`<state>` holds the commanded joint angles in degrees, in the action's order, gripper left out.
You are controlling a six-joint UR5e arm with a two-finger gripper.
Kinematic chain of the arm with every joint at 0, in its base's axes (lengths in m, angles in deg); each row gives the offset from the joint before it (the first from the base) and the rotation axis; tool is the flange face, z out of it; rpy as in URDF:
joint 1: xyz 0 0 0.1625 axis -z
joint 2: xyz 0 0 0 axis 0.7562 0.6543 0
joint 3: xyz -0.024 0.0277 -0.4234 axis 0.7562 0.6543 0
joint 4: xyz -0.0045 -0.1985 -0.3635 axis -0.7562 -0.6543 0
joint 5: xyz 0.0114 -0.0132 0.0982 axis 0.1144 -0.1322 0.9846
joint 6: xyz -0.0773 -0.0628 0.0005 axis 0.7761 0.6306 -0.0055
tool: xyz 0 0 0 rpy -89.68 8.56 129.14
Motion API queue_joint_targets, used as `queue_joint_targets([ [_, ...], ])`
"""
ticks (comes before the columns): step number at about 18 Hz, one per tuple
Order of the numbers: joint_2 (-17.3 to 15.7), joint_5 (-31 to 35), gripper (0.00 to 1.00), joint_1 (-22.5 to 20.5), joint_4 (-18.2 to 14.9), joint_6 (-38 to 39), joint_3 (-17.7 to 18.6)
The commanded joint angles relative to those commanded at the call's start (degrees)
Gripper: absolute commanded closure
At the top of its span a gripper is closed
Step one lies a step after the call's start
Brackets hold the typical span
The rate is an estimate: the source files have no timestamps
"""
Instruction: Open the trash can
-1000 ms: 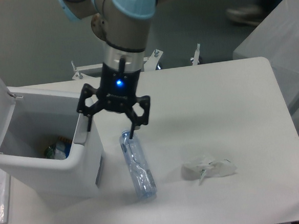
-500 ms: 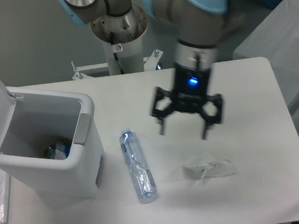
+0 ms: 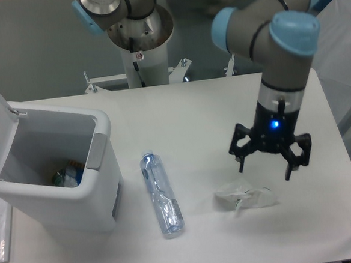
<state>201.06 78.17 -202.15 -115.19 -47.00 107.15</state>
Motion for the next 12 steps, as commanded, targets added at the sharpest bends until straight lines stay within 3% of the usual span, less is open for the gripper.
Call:
queue_joint_targets([
  [4,2.99,5.53,0.00,-0.26,-0.62,-5.99,-3.43],
  [7,3.17,9.23,0.00,0.00,-3.77,-7.14,-3.34],
  [12,3.08,9.68,0.00,0.53,-3.96,-7.06,-2.55],
])
